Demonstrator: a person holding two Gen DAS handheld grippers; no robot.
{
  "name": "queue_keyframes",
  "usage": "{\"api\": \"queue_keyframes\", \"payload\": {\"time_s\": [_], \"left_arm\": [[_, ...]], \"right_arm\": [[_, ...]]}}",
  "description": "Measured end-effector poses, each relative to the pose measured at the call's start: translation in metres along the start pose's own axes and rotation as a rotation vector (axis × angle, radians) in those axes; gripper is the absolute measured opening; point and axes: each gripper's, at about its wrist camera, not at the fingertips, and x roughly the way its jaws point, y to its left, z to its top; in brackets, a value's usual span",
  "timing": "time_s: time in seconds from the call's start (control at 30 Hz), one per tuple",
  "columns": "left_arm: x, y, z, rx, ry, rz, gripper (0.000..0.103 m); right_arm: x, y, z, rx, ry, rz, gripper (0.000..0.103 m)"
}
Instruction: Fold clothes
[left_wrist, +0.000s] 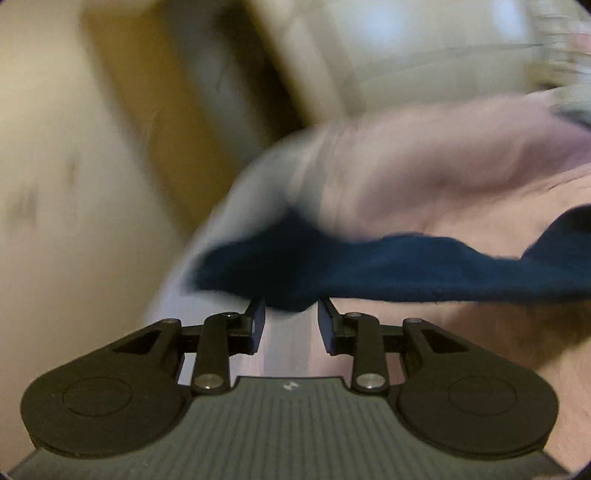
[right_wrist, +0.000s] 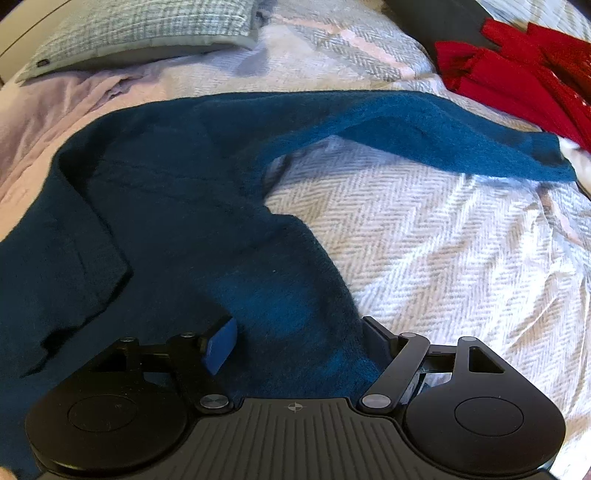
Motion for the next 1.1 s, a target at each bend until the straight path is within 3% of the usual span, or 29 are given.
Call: {"api": "queue_keyframes", "payload": {"time_s": [0.13, 0.23, 0.33, 0.6, 0.67, 0.77, 0.87, 0.93, 0.97, 1.0, 1.07, 1.1], "left_arm": [[-0.006, 0.000, -0.029, -0.276, 0.145, -0.014, 0.024], [-0.022, -0.029, -0.031, -0.333, 0.156, -0.101, 0.024], [-0.034, -0.076, -0.016, -0.319, 0.168, -0.209, 0.024], [-0.080, -0.171, 0.026, -0.410, 0.099, -0.406, 0.024], [-0.089, -0.188, 0.034, -0.412, 0.081, -0.410, 0.024], [-0.101, -0.207, 0.043, -0.403, 0.075, -0.392, 0.024], [-0.114, -0.219, 0.047, -0.382, 0.074, -0.371, 0.024], [-0.119, -0.227, 0.048, -0.353, 0.081, -0.361, 0.024], [-0.122, -0.231, 0.048, -0.339, 0.085, -0.357, 0.024], [-0.124, -0.233, 0.048, -0.327, 0.091, -0.353, 0.024], [-0.129, -0.234, 0.046, -0.315, 0.103, -0.346, 0.024], [-0.133, -0.232, 0.045, -0.313, 0.105, -0.343, 0.024]], "right_arm": [[-0.014, -0.010, -0.003, -0.049, -0.017, 0.038, 0.076], [-0.025, -0.032, -0.003, -0.072, -0.048, 0.059, 0.076], [-0.035, -0.072, 0.001, -0.029, -0.087, 0.102, 0.076], [-0.040, -0.212, 0.031, 0.153, -0.178, 0.141, 0.076], [-0.040, -0.252, 0.041, 0.248, -0.211, 0.182, 0.076], [-0.029, -0.310, 0.055, 0.509, -0.250, 0.293, 0.076], [-0.007, -0.348, 0.067, 0.728, -0.265, 0.362, 0.076], [0.013, -0.357, 0.075, 0.779, -0.225, 0.377, 0.074], [0.022, -0.359, 0.080, 0.794, -0.201, 0.385, 0.062], [0.029, -0.355, 0.085, 0.765, -0.166, 0.391, 0.005], [0.027, -0.342, 0.099, 0.646, -0.163, 0.364, 0.008], [0.013, -0.334, 0.107, 0.543, -0.240, 0.362, 0.007]]}}
